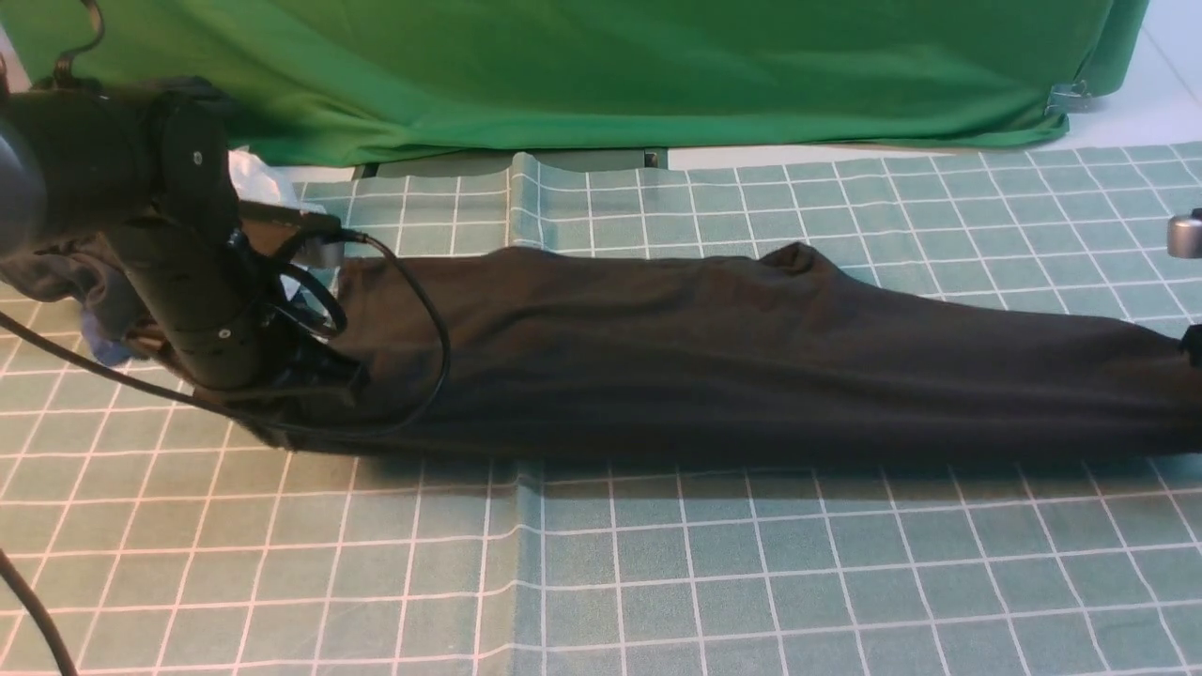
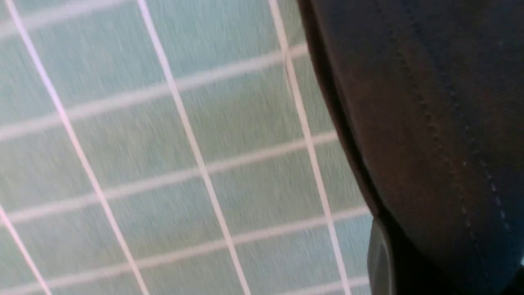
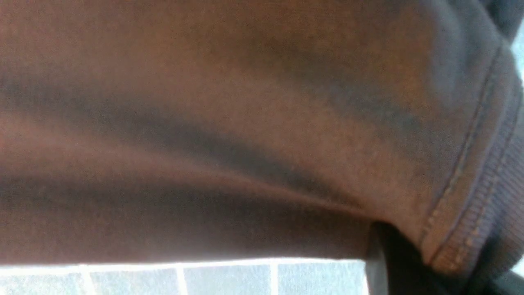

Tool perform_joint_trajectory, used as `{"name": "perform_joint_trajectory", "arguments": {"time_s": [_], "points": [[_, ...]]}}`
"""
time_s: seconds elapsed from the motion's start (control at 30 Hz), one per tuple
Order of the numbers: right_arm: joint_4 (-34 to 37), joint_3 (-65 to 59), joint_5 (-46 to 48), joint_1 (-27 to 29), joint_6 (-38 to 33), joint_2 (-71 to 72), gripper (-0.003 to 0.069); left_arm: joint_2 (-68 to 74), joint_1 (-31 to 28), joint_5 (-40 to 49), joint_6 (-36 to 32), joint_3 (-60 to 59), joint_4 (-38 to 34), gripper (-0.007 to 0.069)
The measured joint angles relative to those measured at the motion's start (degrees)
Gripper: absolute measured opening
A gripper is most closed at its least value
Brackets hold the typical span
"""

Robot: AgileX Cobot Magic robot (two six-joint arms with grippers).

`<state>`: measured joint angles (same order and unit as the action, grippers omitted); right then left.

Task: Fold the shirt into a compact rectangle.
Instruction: 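Pull the folded dark garment lengthwise by its ends to straighten it flat on the table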

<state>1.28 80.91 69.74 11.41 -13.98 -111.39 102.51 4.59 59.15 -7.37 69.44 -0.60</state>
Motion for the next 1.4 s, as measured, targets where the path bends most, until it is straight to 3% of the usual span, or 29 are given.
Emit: {"name": "perform_joint_trajectory", "arguments": {"time_s": [0.23,0.37,0.47,0.5,0.57,0.6,0.67,0.7,0.8,0.9,1.03,1.2,1.27,1.4], "points": [[-0.6,-0.8,0.3,0.0,1.3,0.5,0.0099,0.0,0.0,5.2,1.6,-0.9,-1.3,0.0015],[-2.0,-0.9,0.3,0.0,2.2,0.5,0.0279,0.0,0.0,6.1,2.9,-1.0,-2.0,0.0036],[-2.6,-0.9,0.3,0.0,4.4,0.6,0.0466,0.0,0.0,7.0,4.3,-1.0,-1.7,0.0147],[-2.6,-0.9,0.3,0.0,4.7,0.7,0.0483,0.0,0.0,7.1,4.3,-1.0,-1.6,0.0147],[-2.6,-0.9,0.2,0.0,5.4,1.7,0.0539,0.0,0.0,8.5,5.8,-1.0,0.1,0.0253],[-2.6,-0.8,0.2,0.0,5.9,2.9,0.0555,0.0,0.0,9.4,6.8,-0.6,2.1,0.0319],[-2.6,-0.8,0.1,0.0,6.0,3.9,0.0562,0.0,0.0,10.0,7.4,-0.1,3.8,0.0365],[-2.4,-0.1,0.0,-0.4,5.5,5.9,0.0568,0.0,0.0,10.4,10.0,2.0,6.4,0.0446],[-1.3,1.8,-0.4,-1.2,4.0,7.4,0.057,0.0,0.0,10.6,12.2,5.8,7.4,0.0517],[1.6,4.2,-1.9,-2.3,1.2,7.2,0.057,0.0,0.0,10.5,12.2,10.2,5.2,0.0533],[5.2,7.3,-4.3,-3.3,-1.8,5.4,0.057,0.0,0.1,10.3,9.1,12.7,-0.5,0.0471],[6.0,10.5,-3.5,-3.4,-4.2,-1.7,0.057,0.1,2.8,7.6,7.0,10.9,-6.0,0.0146],[6.3,10.5,-3.2,-3.4,-5.2,-4.0,0.057,0.8,4.0,5.8,6.9,9.6,-6.7,0.0061],[6.6,10.6,-3.1,-3.4,-6.1,-7.4,0.0569,3.5,5.5,4.0,6.9,8.3,-7.1,0.0009]]}}
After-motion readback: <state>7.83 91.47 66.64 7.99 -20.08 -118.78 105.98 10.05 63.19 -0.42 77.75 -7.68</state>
